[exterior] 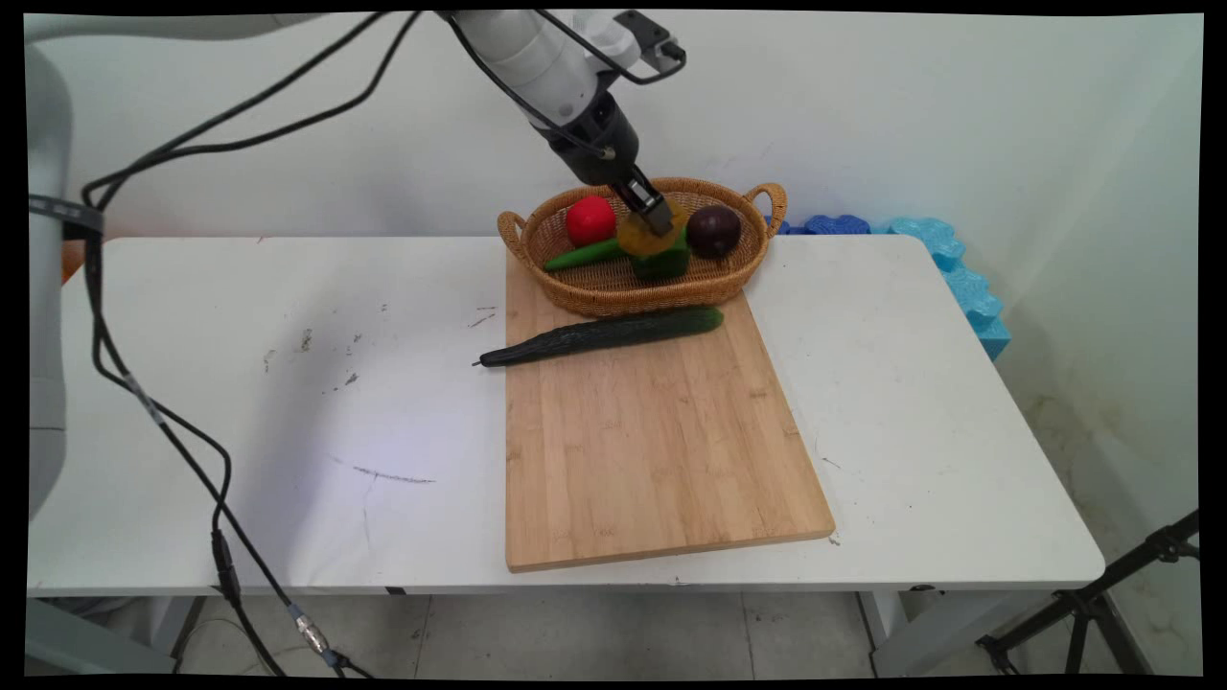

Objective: Place the picked object in the vegetable basket

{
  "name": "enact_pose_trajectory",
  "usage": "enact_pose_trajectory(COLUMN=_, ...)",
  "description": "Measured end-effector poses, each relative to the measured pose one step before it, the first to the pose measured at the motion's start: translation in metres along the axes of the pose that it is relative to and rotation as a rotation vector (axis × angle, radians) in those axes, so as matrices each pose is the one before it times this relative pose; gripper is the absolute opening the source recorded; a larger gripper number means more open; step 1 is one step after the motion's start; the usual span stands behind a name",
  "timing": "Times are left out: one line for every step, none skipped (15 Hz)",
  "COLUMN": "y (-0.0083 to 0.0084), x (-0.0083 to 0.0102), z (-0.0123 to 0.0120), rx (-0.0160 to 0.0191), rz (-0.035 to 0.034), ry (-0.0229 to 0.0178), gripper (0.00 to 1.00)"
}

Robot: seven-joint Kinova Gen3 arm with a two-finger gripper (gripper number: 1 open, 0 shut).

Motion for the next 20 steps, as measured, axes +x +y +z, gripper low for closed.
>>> enact_pose_trajectory(y=-0.00356, x=0.00144, z=0.00919, rx=0.00002, rz=0.00353, ry=-0.00307, gripper=0.0)
enact_pose_trajectory(y=-0.00357, x=0.0013, z=0.0096, rx=0.0011, rz=0.00366, ry=-0.00255, gripper=0.0)
enact_pose_trajectory(y=-0.00309, x=0.00079, z=0.00818, rx=0.00087, rz=0.00246, ry=-0.00212, gripper=0.0)
enact_pose_trajectory(y=-0.00186, x=0.00053, z=0.00533, rx=0.0005, rz=0.00179, ry=-0.00084, gripper=0.0)
enact_pose_trajectory(y=-0.00253, x=0.00079, z=0.0078, rx=-0.00024, rz=0.00265, ry=-0.00112, gripper=0.0)
enact_pose_trajectory(y=-0.00153, x=0.00044, z=0.00501, rx=-0.00066, rz=0.002, ry=-0.00061, gripper=0.0)
enact_pose_trajectory(y=-0.00208, x=0.00066, z=0.00839, rx=-0.00337, rz=0.00406, ry=-0.0014, gripper=0.0)
enact_pose_trajectory(y=-0.00131, x=0.00048, z=0.00666, rx=-0.00441, rz=0.00414, ry=-0.0013, gripper=0.0)
enact_pose_trajectory(y=-0.00101, x=0.00024, z=0.00673, rx=-0.00583, rz=0.0042, ry=-0.00147, gripper=0.0)
enact_pose_trajectory(y=-0.00078, x=-0.00002, z=0.00594, rx=-0.00578, rz=0.0033, ry=-0.00137, gripper=0.0)
enact_pose_trajectory(y=-0.00022, x=0.00025, z=0.00461, rx=-0.00464, rz=0.00331, ry=-0.0011, gripper=0.0)
enact_pose_trajectory(y=0.00001, x=0.00037, z=0.00465, rx=-0.00488, rz=0.00416, ry=-0.00047, gripper=0.0)
enact_pose_trajectory(y=-0.00002, x=0.00035, z=0.00409, rx=-0.00407, rz=0.00415, ry=0.00002, gripper=0.0)
enact_pose_trajectory(y=0.00003, x=0.00025, z=0.00297, rx=-0.00299, rz=0.00337, ry=0.00021, gripper=0.0)
enact_pose_trajectory(y=0.00011, x=0.0001, z=0.00274, rx=-0.00176, rz=0.00507, ry=0.0003, gripper=0.0)
enact_pose_trajectory(y=-0.00005, x=-0.00007, z=0.00187, rx=0.00053, rz=0.00527, ry=0.0009, gripper=0.0)
enact_pose_trajectory(y=0.00056, x=0.00006, z=0.00104, rx=0.00134, rz=0.00621, ry=0.00105, gripper=1.0)
enact_pose_trajectory(y=0.00121, x=-0.00016, z=0.00025, rx=0.00064, rz=0.00651, ry=0.0018, gripper=1.0)
enact_pose_trajectory(y=0.00165, x=-0.00026, z=-0.0011, rx=-0.00032, rz=0.00427, ry=0.00405, gripper=1.0)
enact_pose_trajectory(y=0.00222, x=0.00079, z=-0.00203, rx=-0.00142, rz=0.00253, ry=0.00673, gripper=1.0)
